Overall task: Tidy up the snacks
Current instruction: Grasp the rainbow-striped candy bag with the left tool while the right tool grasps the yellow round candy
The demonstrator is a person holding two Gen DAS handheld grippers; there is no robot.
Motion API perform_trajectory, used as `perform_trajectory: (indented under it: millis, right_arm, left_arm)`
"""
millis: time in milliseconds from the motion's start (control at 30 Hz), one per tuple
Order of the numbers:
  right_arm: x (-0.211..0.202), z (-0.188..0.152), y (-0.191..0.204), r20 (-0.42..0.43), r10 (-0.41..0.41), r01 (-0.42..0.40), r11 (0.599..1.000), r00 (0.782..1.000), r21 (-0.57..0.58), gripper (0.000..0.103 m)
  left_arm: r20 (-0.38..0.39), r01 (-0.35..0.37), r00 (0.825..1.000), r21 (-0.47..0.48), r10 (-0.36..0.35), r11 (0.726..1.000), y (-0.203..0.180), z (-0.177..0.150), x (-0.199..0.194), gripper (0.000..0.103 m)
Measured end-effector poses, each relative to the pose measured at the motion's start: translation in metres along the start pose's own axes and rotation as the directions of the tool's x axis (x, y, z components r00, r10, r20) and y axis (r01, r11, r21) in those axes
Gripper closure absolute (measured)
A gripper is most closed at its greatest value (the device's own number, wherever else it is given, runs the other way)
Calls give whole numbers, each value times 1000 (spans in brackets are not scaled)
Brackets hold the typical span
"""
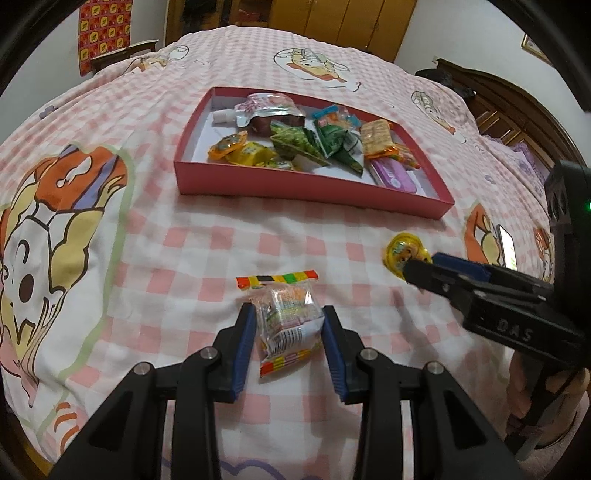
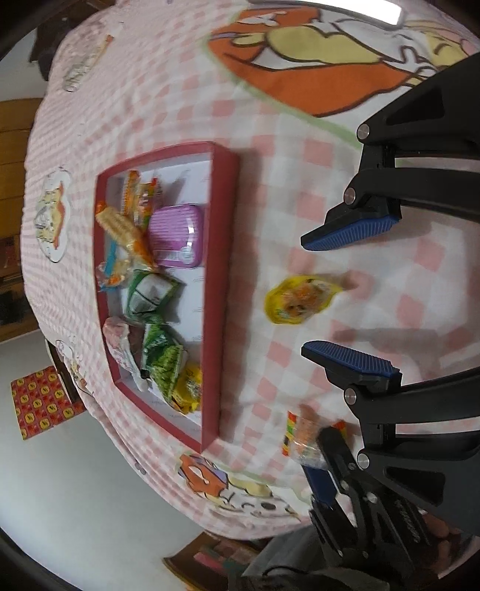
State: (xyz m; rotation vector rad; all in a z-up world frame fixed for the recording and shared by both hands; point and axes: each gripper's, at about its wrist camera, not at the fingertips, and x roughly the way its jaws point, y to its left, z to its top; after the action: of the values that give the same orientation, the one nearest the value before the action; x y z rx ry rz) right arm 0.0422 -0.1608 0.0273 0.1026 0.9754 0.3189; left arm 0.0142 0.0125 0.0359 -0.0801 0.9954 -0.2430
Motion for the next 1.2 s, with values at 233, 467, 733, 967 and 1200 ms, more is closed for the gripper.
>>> perform_trajectory:
  millis: [233,467,733,967,1200]
  right_arm:
    - [14,2,7,3,-32,32,999,999,-21,59]
    - [10,-5,18,38,-53,56,994,998,-91,77]
    - [-6,-7,19,51,-31,36,995,998,-93,77]
    - [-18,2,15,64,-22,27,996,998,-82,77]
    - [-25,18,5,81,-47,53,995,996,-80,77]
  left_arm:
    - [2,0,1000,-20,0,1000,8,1,-1,66]
    - [3,3,1000,-30,-3,1000,12,1,-2,66]
    - [25,5,1000,-27,-5,1000,12,8,-11,66]
    - [45,9,999,-25,-8,1000,11,23,-18,66]
    - [63,3,998,-20,-2,1000,14,50,-19,66]
